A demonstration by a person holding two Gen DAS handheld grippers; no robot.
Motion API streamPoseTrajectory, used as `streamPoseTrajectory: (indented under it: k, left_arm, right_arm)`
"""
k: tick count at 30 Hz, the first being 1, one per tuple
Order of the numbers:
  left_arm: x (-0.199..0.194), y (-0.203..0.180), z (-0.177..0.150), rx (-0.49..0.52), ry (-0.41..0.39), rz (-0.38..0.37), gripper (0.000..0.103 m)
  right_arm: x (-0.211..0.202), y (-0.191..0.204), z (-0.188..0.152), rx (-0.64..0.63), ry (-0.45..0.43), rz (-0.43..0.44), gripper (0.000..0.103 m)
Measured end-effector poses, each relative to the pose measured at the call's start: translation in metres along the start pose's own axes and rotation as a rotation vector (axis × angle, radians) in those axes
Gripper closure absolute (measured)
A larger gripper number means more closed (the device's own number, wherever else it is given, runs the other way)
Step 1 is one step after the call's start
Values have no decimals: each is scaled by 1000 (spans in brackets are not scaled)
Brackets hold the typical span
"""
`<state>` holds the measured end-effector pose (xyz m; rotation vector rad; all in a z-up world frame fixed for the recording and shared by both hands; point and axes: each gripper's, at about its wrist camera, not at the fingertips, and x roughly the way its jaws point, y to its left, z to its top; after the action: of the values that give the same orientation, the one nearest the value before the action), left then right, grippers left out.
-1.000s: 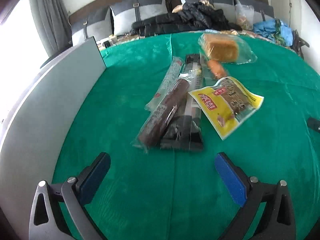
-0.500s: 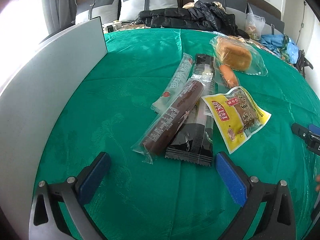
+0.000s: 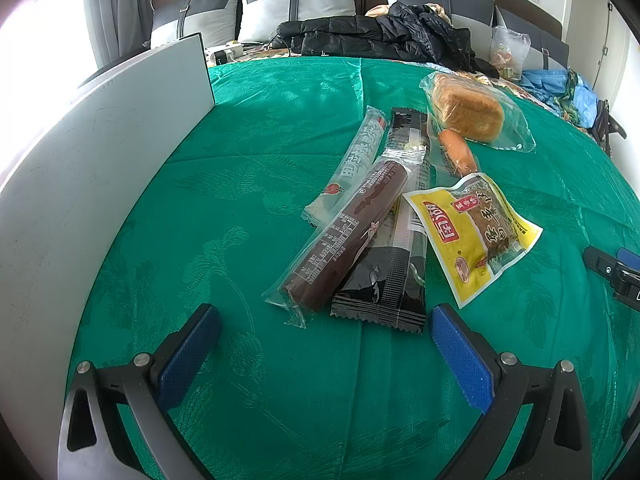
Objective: Organize snacks
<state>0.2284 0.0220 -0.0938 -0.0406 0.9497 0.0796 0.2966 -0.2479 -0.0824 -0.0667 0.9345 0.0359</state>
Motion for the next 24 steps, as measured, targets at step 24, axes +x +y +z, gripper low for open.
streamPoseTrajectory:
  k: [24]
  left_arm:
    - [1,0,0,0,0,0,0]
  right_arm:
    - [-1,0,0,0,3,0,3]
